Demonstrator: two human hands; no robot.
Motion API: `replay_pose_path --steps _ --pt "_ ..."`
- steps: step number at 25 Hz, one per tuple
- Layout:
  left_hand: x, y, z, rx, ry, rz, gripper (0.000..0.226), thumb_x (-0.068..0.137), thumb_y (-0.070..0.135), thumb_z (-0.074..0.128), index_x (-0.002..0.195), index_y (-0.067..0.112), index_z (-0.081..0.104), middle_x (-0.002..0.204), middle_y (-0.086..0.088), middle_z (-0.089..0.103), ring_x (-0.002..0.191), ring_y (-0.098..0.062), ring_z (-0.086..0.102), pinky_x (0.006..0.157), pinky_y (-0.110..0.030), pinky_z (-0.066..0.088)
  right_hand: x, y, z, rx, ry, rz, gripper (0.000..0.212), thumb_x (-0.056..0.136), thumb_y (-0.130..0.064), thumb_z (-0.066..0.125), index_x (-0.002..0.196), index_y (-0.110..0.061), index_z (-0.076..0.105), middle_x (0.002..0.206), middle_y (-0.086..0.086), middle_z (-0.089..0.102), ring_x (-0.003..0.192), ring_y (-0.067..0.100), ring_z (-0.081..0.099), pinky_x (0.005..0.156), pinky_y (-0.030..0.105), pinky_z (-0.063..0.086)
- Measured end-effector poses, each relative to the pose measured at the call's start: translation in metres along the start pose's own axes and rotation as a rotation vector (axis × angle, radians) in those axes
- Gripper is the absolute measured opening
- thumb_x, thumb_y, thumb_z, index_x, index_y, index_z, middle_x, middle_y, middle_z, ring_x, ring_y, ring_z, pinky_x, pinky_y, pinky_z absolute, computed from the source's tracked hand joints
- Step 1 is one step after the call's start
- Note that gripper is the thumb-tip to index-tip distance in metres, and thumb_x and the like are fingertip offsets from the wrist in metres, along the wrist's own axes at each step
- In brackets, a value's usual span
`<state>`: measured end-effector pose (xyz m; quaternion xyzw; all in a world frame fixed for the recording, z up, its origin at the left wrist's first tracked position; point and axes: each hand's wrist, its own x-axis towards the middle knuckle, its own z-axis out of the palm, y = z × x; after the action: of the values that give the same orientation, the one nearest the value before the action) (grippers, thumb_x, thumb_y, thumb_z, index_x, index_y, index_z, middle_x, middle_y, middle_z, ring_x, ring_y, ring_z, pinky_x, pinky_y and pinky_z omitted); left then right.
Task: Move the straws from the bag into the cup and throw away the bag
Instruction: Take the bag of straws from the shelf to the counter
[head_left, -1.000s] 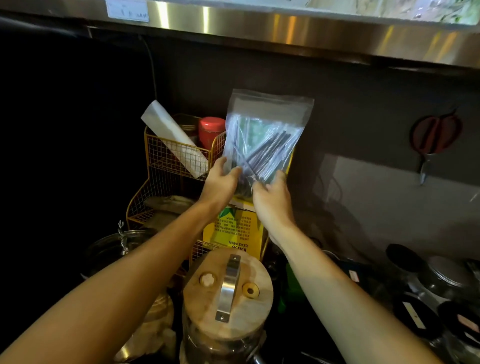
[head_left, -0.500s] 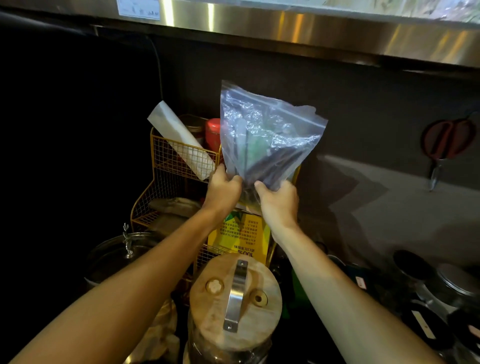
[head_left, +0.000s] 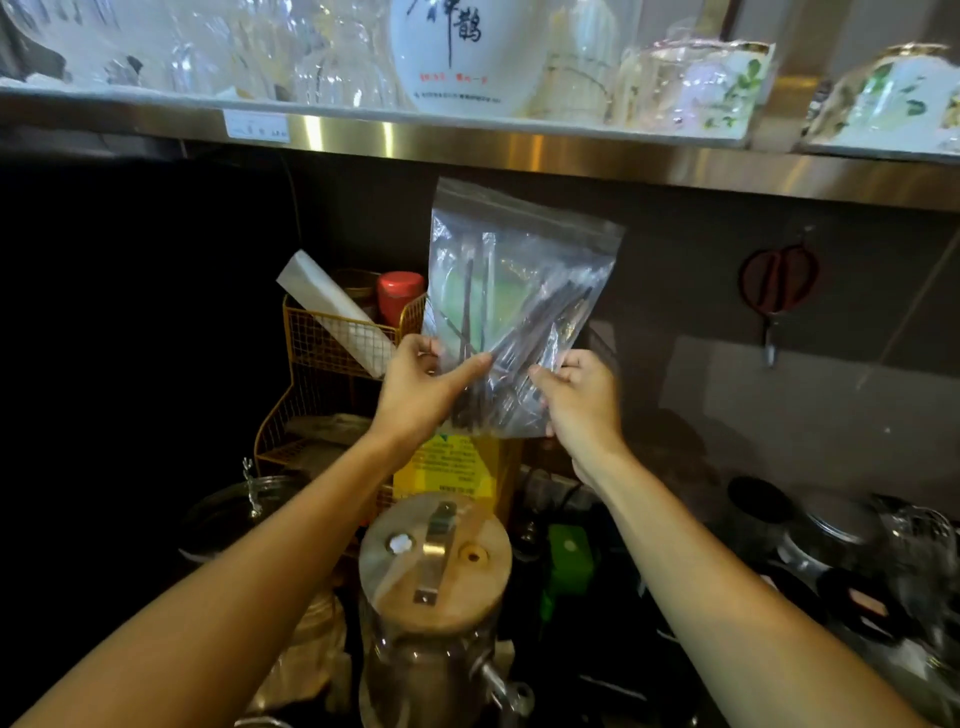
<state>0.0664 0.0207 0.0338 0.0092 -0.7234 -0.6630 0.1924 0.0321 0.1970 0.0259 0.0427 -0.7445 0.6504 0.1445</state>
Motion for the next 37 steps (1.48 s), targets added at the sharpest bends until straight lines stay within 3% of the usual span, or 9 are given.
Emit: replay_pose_path --steps 3,6,10,12,16,20,26,30,37 --pt "-0.026 0.011 0.02 0.031 -0.027 0.052 0.037 0.085 0.021 0.084 0.115 0.005 0.068 0.095 -0.002 0.078 0.076 -0.007 0.077 0.066 -0.021 0.06 -0.023 -0.005 -0.041 0.009 0.016 0.018 0.007 0.097 -0.001 0.067 0.09 -0.004 0.067 0.065 0.006 0.059 0.04 0.001 0.047 0.035 0.017 0.034" --pt "-0.059 0.015 0.049 0.037 -0.06 0.061 0.027 0.089 0.016 0.081 0.101 -0.007 0.072 0.082 -0.008 0.073 0.066 -0.01 0.068 0.054 -0.018 0.053 -0.05 -0.003 -0.091 -0.025 0.019 -0.008 0.018 0.096 -0.002 0.069 0.085 -0.017 0.069 0.071 0.004 0.068 0.045 -0.002 0.052 0.041 0.014 0.038" --pt "-0.104 0.001 0.089 -0.018 -0.16 0.038 0.014 0.085 0.012 0.083 0.085 0.004 0.071 0.068 0.002 0.067 0.057 -0.002 0.059 0.055 -0.016 0.048 -0.088 0.014 -0.165 -0.037 0.011 0.014 0.024 0.096 -0.003 0.072 0.079 -0.02 0.069 0.07 -0.004 0.071 0.054 -0.002 0.061 0.051 0.016 0.047" --pt "-0.133 -0.012 0.112 -0.086 -0.22 0.019 0.017 0.081 0.006 0.085 0.08 0.01 0.068 0.064 0.008 0.068 0.057 -0.001 0.061 0.058 -0.016 0.049 -0.113 0.027 -0.203 -0.067 0.011 0.057 0.025 0.096 -0.006 0.073 0.077 -0.022 0.067 0.072 -0.004 0.074 0.056 0.002 0.064 0.045 0.02 0.044" --pt "-0.187 -0.043 0.147 -0.201 -0.439 -0.081 0.048 0.08 0.0 0.083 0.124 0.013 0.07 0.105 -0.007 0.081 0.099 -0.024 0.077 0.09 -0.038 0.061 -0.162 0.059 -0.269 -0.116 -0.013 0.137 0.017 0.095 -0.011 0.075 0.082 -0.021 0.069 0.077 0.001 0.078 0.06 0.019 0.063 0.038 0.022 0.038" --pt "-0.242 -0.072 0.176 -0.24 -0.646 -0.192 0.038 0.083 0.008 0.082 0.12 0.017 0.075 0.116 -0.005 0.079 0.108 -0.019 0.076 0.086 -0.027 0.061 -0.21 0.101 -0.316 -0.137 0.0 0.269 0.005 0.094 -0.009 0.075 0.094 -0.012 0.071 0.096 0.009 0.08 0.08 0.018 0.073 0.046 0.022 0.047" --pt "-0.326 -0.127 0.227 -0.177 -0.513 -0.311 0.019 0.088 0.016 0.079 0.107 0.018 0.081 0.108 0.001 0.082 0.105 -0.015 0.077 0.093 -0.03 0.06 -0.286 0.171 -0.368 -0.146 0.024 0.41 0.003 0.095 -0.013 0.075 0.093 -0.012 0.073 0.089 0.012 0.076 0.077 0.017 0.074 0.051 0.023 0.053" --pt "-0.365 -0.159 0.23 -0.153 -0.489 -0.408 0.012 0.081 0.018 0.083 0.09 0.025 0.085 0.099 0.0 0.083 0.095 -0.015 0.079 0.081 -0.024 0.06 -0.323 0.209 -0.389 -0.139 -0.013 0.479 0.008 0.094 -0.009 0.076 0.087 -0.01 0.073 0.086 0.016 0.074 0.07 0.016 0.071 0.052 0.024 0.055" --pt "-0.392 -0.173 0.232 -0.181 -0.428 -0.476 0.04 0.083 0.003 0.081 0.121 0.007 0.073 0.113 -0.007 0.08 0.107 -0.017 0.076 0.086 -0.023 0.06 -0.351 0.247 -0.395 -0.199 -0.099 0.551 0.013 0.094 -0.006 0.075 0.083 -0.013 0.074 0.083 0.006 0.074 0.07 0.011 0.071 0.057 0.021 0.057"
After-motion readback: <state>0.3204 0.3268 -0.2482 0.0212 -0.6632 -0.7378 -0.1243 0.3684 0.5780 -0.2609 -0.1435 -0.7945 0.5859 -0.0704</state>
